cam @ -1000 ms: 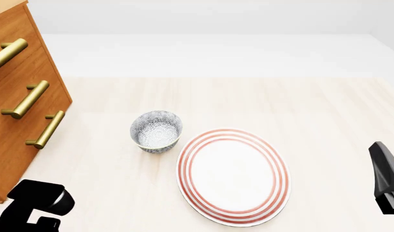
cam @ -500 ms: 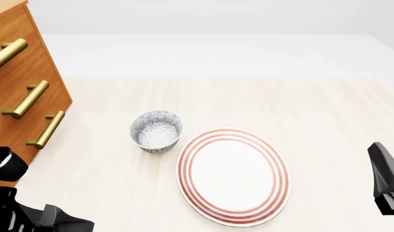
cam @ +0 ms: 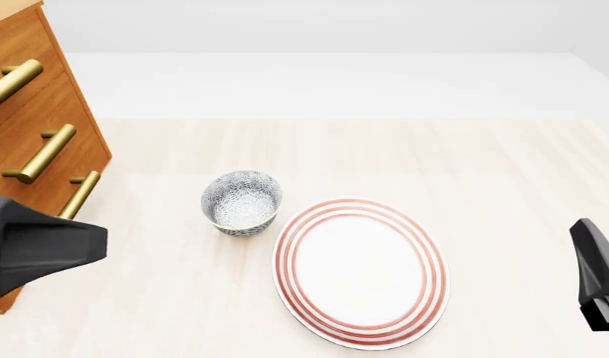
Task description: Stack the bowl in the middle on the bowl at the back.
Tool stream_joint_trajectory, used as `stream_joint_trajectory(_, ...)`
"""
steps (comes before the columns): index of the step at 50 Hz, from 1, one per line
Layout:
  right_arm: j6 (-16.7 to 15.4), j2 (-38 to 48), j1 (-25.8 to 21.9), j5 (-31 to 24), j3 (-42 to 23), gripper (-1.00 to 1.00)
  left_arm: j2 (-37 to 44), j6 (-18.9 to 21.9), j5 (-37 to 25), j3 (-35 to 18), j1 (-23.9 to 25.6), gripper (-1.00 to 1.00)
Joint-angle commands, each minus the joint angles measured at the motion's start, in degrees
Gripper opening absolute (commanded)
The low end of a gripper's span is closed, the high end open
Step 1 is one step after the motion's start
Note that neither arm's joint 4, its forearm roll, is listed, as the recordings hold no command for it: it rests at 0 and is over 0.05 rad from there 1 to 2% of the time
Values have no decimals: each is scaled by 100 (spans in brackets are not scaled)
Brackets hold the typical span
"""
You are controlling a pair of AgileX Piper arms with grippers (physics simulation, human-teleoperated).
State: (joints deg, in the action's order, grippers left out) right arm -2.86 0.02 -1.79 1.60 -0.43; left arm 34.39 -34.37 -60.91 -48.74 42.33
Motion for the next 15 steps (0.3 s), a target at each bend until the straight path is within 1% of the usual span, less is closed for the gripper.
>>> stream_joint_trajectory(1,-17,0,7,-17,-25,100,-291,-91,213,-432,-396,100)
stream_joint_trajectory(2,-51,0,20,-11,-51,100,-367,-124,250,-439,-452,100)
stream_joint_trajectory(4,-225,0,-77,-149,-284,100,-550,-226,355,-321,-590,100)
stream_joint_trajectory(5,-190,0,-11,-256,-349,100,-651,-324,388,-209,-612,100)
stream_joint_trajectory(6,-110,-1,63,-301,-414,100,-680,-263,426,-194,-703,100)
stream_joint_trajectory(7,-96,-1,67,-351,-466,100,-727,-299,455,-138,-708,100)
stream_joint_trajectory(8,-167,-1,35,-423,-509,100,-779,-329,492,-84,-732,100)
stream_joint_trajectory(11,-80,-1,101,-529,-645,100,-822,-330,545,-43,-834,100)
stream_joint_trajectory(13,-88,-1,111,-867,-1086,100,-884,-312,552,26,-964,100)
stream_joint_trajectory(15,-111,-1,108,-1066,-1315,100,-892,-278,571,58,-1017,100)
